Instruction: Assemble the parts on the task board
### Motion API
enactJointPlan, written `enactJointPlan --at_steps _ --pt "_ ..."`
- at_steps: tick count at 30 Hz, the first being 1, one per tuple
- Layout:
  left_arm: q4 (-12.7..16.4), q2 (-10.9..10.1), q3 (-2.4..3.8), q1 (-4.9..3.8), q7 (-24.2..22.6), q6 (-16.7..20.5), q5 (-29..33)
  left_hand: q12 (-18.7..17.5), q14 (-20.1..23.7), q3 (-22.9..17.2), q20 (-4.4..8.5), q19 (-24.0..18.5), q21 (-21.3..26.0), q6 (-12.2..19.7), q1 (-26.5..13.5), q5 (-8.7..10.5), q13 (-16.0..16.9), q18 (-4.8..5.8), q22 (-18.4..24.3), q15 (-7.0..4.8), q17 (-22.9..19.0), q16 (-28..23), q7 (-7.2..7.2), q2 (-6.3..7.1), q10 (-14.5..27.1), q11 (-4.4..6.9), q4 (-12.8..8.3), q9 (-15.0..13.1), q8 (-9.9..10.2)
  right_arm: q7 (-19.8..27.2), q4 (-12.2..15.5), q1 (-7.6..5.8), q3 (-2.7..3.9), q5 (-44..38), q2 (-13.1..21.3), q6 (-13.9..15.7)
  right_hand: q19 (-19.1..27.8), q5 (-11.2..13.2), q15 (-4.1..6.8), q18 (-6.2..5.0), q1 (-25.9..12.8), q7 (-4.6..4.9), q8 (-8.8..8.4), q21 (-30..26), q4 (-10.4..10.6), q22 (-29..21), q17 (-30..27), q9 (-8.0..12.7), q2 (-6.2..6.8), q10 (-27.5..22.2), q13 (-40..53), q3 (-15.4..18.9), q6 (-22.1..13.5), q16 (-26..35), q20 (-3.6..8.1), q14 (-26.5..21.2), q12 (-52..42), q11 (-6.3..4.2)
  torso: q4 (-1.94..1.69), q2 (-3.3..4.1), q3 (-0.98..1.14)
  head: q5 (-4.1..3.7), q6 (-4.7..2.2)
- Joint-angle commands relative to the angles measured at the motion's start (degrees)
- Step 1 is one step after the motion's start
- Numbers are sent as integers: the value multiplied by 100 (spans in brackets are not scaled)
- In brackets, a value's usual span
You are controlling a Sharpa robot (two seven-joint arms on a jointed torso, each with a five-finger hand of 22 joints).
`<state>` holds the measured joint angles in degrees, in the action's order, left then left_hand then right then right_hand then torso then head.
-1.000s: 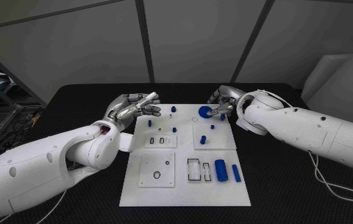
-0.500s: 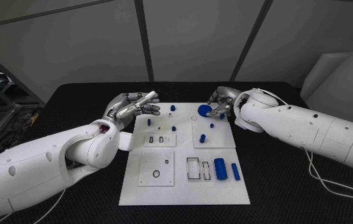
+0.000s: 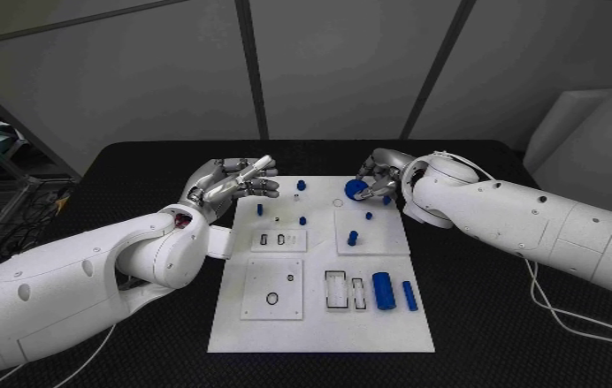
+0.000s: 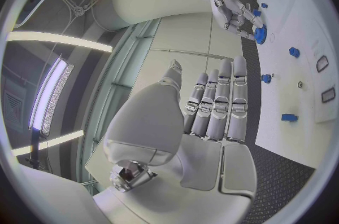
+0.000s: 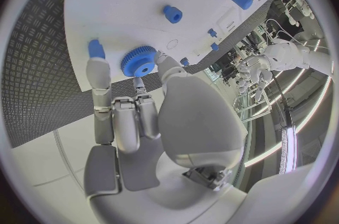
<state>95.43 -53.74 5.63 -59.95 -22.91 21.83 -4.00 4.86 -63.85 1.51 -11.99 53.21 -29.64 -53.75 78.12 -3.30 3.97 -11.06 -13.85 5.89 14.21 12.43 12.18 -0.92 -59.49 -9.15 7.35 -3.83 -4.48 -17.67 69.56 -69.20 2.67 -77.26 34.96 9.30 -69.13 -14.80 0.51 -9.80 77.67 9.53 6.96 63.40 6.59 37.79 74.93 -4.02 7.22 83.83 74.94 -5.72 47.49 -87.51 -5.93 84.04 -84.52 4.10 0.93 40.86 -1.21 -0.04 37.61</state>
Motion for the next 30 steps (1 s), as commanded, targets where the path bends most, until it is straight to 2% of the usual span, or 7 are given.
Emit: enactJointPlan --at_steps 1,7,30 --pt "1 7 5 -6 13 -68 -36 -31 11 28 2 -41 -38 -14 -66 9 1 78 -11 30 15 -30 23 -20 -13 -23 -3 1 23 5 3 -12 4 4 -10 19 -43 21 -42 116 32 -5 41 54 24 30 862 -8 -83 223 784 -7 52 -30 10 463 -33 26 3 -4 -1 1 2" --pt "-1 12 5 -6 21 -73 -36 -31 11 29 2 -41 -39 -14 -66 9 1 78 -11 30 16 -30 23 -20 -13 -23 -3 1 23 -54 -44 -12 3 -96 -53 -43 -134 13 -12 146 85 -47 189 187 -14 242 967 -34 -188 349 1014 -37 253 -69 31 484 -199 -6 1 -1 0 1 13" --pt "-3 8 5 -6 16 -61 -36 -33 8 30 2 -44 -43 -16 -67 9 2 77 -14 29 21 -32 23 -26 -16 -22 -3 1 24 -86 -212 -10 -6 -510 -173 -256 -148 -5 8 157 195 -58 203 237 -140 309 984 -7 -211 353 1033 -74 253 -77 54 486 -208 -18 0 0 3 12 63"
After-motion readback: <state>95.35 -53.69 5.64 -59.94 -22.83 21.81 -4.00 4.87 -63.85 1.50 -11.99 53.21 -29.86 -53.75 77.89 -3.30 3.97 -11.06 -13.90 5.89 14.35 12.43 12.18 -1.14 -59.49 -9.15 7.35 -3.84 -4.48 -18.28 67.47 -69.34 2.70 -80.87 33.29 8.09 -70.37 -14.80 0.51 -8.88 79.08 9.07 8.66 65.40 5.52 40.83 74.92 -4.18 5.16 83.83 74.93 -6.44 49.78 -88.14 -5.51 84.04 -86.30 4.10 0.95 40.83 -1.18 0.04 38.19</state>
